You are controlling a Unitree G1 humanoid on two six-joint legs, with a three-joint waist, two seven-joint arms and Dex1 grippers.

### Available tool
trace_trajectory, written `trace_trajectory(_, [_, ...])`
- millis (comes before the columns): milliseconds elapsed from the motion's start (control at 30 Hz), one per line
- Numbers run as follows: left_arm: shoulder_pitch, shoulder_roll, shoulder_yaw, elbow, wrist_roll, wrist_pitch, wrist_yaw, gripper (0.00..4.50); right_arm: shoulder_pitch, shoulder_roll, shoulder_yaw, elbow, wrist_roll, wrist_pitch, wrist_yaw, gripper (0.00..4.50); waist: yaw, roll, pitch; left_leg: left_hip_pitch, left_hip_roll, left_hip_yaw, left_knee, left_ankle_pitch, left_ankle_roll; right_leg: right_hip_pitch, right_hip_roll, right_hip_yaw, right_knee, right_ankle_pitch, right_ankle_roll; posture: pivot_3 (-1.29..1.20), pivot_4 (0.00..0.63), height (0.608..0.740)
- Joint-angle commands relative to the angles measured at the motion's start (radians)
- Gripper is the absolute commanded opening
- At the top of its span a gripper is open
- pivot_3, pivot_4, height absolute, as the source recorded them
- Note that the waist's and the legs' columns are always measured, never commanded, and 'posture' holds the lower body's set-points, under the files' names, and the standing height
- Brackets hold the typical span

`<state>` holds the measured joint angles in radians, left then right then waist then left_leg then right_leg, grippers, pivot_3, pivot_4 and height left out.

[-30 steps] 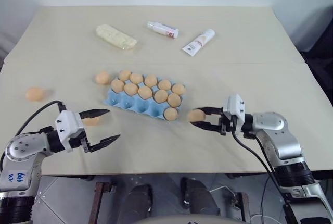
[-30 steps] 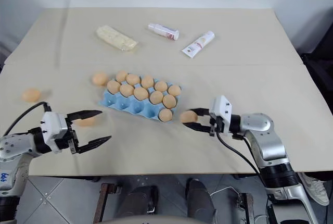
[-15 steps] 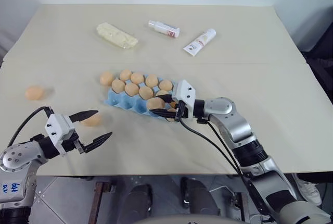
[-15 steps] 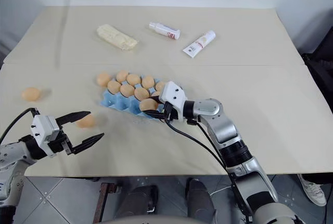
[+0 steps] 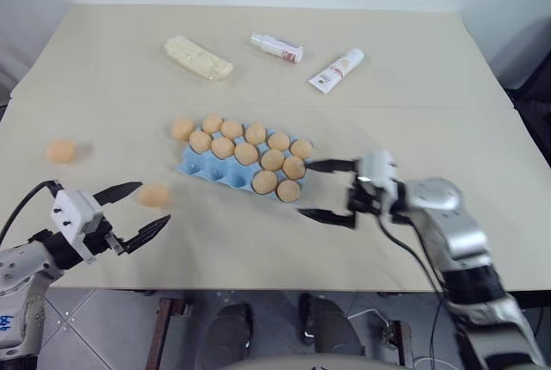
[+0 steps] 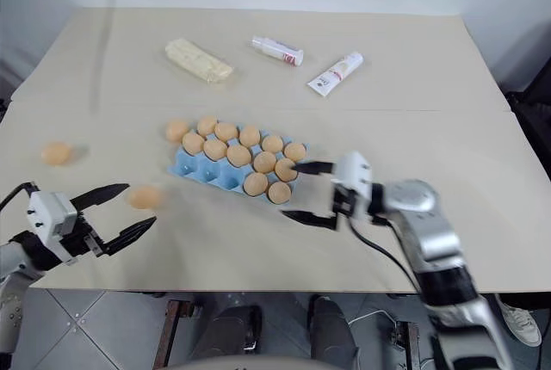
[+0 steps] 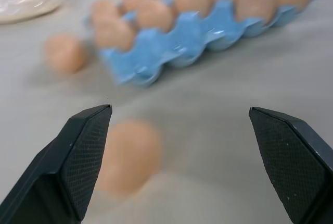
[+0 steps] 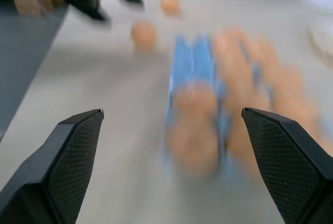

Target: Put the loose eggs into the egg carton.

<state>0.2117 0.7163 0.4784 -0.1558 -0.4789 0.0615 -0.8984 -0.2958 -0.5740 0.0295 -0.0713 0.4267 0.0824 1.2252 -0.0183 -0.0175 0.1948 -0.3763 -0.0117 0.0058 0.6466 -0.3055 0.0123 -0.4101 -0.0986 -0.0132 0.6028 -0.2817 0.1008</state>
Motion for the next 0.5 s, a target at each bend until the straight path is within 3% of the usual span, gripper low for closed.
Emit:
trace_trajectory(33, [0.037, -0.006, 0.047, -0.036, -0.021, -0.001, 0.002, 4.50, 0.025, -0.018, -0.036, -0.011, 0.033, -0.018, 0.016, 4.46, -0.011, 0.000, 0.000, 0.000, 0.001, 0.000, 0.000, 0.000, 0.000, 0.000, 0.000, 0.000, 0.001, 0.000, 0.000, 0.00, 0.150, 0.740])
trace_trajectory(367, [0.224, -0.126, 0.201, -0.076, -0.024, 0.003, 0.116, 4.50, 0.006, 0.024, -0.013, 0.011, 0.005, -0.067, -0.021, 4.46, -0.010, 0.000, 0.000, 0.004, 0.005, 0.003, 0.000, 0.000, -0.005, 0.000, 0.003, 0.001, 0.005, -0.002, -0.003, 0.00, 0.150, 0.740])
trace_trajectory(500, [0.233, -0.172, 0.184, -0.095, 0.001, -0.010, 0.166, 4.50, 0.001, 0.039, 0.004, 0.011, -0.005, -0.079, -0.025, 4.46, -0.002, 0.000, 0.000, 0.004, 0.005, 0.002, 0.000, 0.000, -0.005, 0.000, 0.003, 0.001, 0.004, -0.002, -0.003, 0.00, 0.150, 0.740])
